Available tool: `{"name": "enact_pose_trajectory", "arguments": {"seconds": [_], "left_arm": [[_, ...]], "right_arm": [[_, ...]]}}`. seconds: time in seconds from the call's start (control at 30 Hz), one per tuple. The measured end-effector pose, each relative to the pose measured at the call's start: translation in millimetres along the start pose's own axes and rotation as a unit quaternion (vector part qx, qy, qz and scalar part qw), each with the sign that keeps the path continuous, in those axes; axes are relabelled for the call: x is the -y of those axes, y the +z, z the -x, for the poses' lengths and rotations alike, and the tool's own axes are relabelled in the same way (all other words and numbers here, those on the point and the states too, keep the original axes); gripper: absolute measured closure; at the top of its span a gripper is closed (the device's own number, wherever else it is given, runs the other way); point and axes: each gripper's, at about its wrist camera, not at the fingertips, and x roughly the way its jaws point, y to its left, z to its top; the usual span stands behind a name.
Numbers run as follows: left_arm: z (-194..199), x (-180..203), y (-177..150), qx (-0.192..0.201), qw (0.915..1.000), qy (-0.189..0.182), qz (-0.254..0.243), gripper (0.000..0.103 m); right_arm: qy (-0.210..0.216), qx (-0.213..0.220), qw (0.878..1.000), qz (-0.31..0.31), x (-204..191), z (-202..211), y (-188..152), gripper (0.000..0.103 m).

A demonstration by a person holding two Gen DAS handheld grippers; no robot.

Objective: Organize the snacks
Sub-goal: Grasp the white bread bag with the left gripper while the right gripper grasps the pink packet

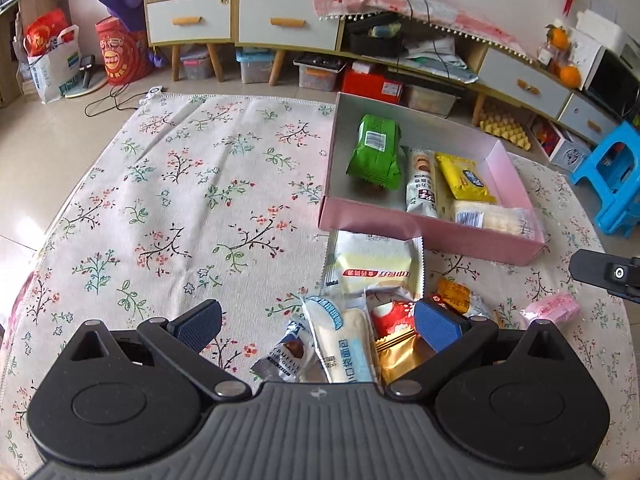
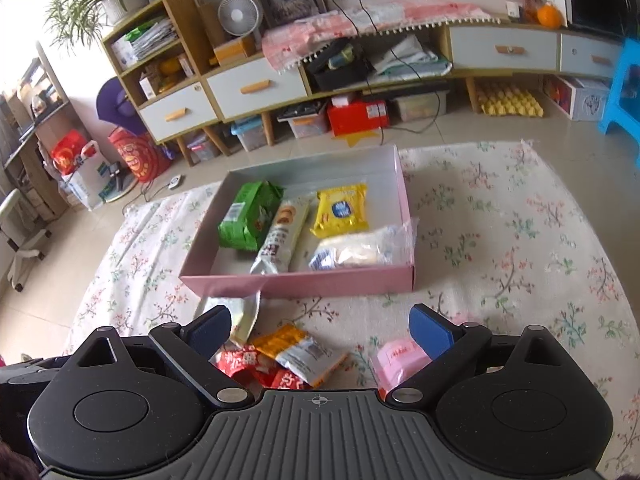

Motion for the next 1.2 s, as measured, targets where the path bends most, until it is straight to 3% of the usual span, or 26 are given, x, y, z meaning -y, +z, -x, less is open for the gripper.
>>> {"name": "enact_pose_trajectory", "arguments": {"seconds": [0.17, 0.27, 0.53, 0.77, 0.9, 1.2], "left_arm": [[-4.8, -9.4, -5.8, -0.008, 0.9999, 0.013, 0.006, 0.001], [-13.0, -14.8, -8.1, -0.031, 0.9989, -0.003, 0.036, 0.002], [-33.2, -3.5, -19.6, -0.088, 0.9936, -0.034, 0.061, 0.026], [-33.6, -4.0, -24.5, -0.091, 0.9942, -0.023, 0.053, 0.039], [-31.8, -16.5, -20.6, -0.096, 0.9909, -0.042, 0.085, 0.045], [-29.9, -19.3, -16.3, -0.104, 0.9869, -0.071, 0.101, 0.049]], "right_arm": [[-0.035, -0.035, 0.999, -0.001, 11.2, -13.3, -8.3, 0.006], [-0.055, -0.058, 0.997, 0.0, 20.1, -23.1, -14.1, 0.006], [-0.098, -0.088, 0.991, 0.02, 33.9, -50.3, -23.1, 0.006], [-0.099, -0.1, 0.99, -0.012, 44.4, -61.5, -22.5, 0.006], [-0.094, -0.098, 0.99, -0.029, 47.9, -62.2, -18.7, 0.006], [-0.073, -0.102, 0.986, -0.11, 70.2, -61.3, -12.1, 0.006]]}}
